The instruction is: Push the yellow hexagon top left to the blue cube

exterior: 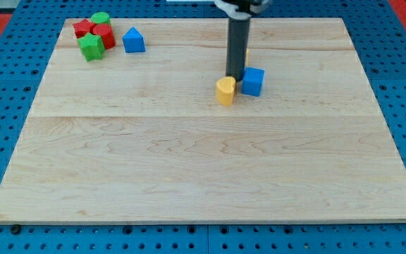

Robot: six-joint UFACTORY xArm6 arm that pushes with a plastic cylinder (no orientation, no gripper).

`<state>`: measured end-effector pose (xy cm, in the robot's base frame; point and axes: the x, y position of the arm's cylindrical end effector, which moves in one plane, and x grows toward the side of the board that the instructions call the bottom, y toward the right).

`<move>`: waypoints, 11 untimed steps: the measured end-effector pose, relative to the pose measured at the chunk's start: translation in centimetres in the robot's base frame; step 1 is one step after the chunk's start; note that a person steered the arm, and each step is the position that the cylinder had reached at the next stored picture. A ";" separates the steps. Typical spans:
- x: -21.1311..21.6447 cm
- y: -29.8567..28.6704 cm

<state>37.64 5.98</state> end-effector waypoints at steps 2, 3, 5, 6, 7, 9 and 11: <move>3.4 2.7; 0.7 1.0; -2.9 -7.5; -6.5 -7.2; -9.2 -4.8; -6.5 0.0; -0.5 4.3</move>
<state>37.18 10.33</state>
